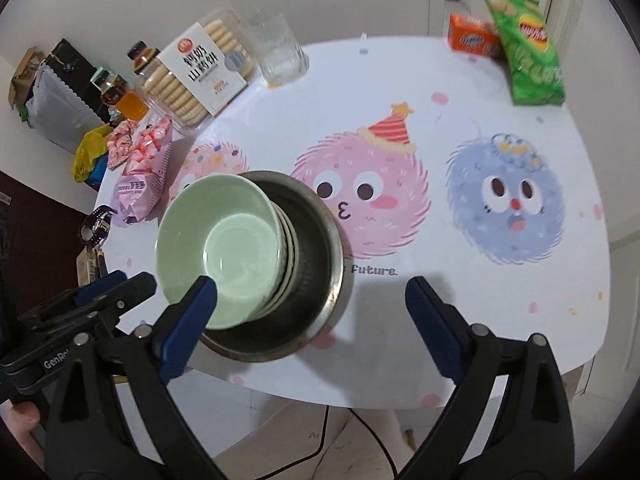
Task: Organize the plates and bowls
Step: 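Withdraw both tools upward from the bowl stack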
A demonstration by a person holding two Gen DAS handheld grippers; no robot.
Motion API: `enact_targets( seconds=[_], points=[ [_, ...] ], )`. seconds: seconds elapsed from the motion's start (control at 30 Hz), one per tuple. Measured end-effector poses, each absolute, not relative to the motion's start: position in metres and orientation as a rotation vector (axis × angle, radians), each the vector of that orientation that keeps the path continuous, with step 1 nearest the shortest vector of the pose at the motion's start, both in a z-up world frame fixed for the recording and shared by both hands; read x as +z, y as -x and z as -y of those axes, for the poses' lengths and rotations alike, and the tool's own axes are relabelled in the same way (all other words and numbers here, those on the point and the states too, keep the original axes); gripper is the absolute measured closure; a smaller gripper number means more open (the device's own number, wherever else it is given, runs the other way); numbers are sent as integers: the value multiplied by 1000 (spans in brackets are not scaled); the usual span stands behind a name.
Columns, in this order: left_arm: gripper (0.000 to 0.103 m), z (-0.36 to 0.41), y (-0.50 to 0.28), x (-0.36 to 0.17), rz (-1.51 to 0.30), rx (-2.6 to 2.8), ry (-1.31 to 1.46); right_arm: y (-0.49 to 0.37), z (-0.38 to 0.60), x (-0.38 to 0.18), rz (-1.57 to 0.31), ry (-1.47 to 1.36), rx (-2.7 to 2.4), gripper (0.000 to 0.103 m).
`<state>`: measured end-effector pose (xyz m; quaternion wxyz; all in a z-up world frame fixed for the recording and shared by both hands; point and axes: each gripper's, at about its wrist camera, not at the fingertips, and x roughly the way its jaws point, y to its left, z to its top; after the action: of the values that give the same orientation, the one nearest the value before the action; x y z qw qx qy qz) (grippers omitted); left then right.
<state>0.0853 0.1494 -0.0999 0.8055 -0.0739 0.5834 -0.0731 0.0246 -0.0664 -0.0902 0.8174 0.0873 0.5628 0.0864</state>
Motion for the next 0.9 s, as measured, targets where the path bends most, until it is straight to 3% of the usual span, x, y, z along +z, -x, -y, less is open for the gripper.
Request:
enact_targets(
  seconds=[0.1, 0.17, 0.2, 0.23, 0.33, 0.43, 0.9],
  points=[
    [42, -153, -71, -98, -1245, -141, 181, -13, 64, -85, -1192, -165, 201, 8],
    [29, -156, -60, -95, -1224, -118, 197, -5, 65, -81, -1182, -174, 226, 8],
    [15, -156, -56, -93, -1213, -109, 202, -1, 65, -79, -1172, -169, 229, 8],
    [7, -156, -52, -92, -1205, -107, 206, 3, 65, -77, -1165, -164, 227, 8],
    [1, -158, -43, -84, -1177, -157, 243, 12, 65, -69, -1146, -166, 220, 8],
    [0, -158, -42, -78, -1183, -199, 248, 20, 64, -61, -1115, -122, 145, 0],
    [0, -173, -32, -78, -1161, -223, 127, 40, 48, -57, -1036, -81, 64, 0]
  ],
)
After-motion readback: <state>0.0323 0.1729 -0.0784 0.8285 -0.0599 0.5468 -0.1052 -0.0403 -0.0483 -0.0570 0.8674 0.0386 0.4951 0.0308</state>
